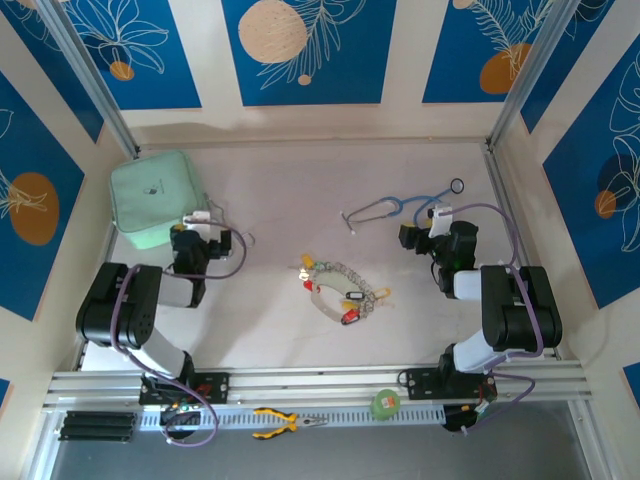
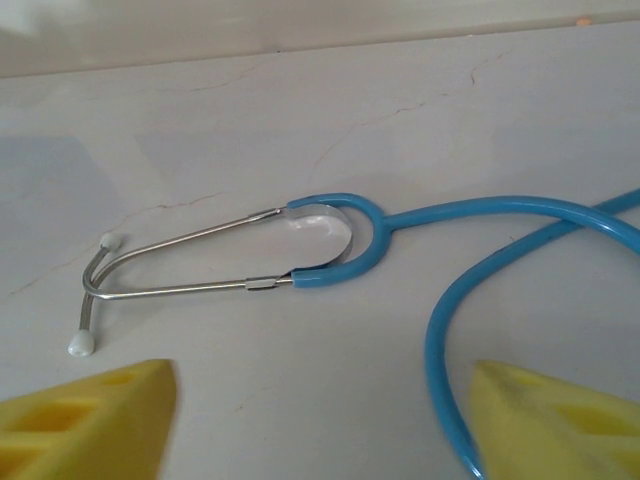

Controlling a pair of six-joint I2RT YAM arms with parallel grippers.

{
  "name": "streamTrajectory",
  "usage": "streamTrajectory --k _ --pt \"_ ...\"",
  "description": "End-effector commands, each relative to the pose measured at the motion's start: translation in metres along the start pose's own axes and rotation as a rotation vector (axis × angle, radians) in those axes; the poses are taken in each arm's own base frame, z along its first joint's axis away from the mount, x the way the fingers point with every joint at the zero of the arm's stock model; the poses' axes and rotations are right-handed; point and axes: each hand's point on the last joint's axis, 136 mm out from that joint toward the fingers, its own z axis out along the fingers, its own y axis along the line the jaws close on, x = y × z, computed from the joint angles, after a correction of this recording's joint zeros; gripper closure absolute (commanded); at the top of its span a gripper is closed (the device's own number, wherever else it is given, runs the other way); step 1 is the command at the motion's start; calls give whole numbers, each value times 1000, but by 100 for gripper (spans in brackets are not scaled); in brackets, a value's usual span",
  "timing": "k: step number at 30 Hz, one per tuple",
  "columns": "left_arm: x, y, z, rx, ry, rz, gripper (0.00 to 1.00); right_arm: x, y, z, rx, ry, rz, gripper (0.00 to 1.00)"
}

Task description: Put the keys on the keyring

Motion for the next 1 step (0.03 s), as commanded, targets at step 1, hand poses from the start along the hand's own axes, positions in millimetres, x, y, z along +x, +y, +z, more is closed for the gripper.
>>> streamTrajectory --k 1 --pt "-7 -18 -4 119 -18 4 0 -5 -3 4 38 -6 -5 1"
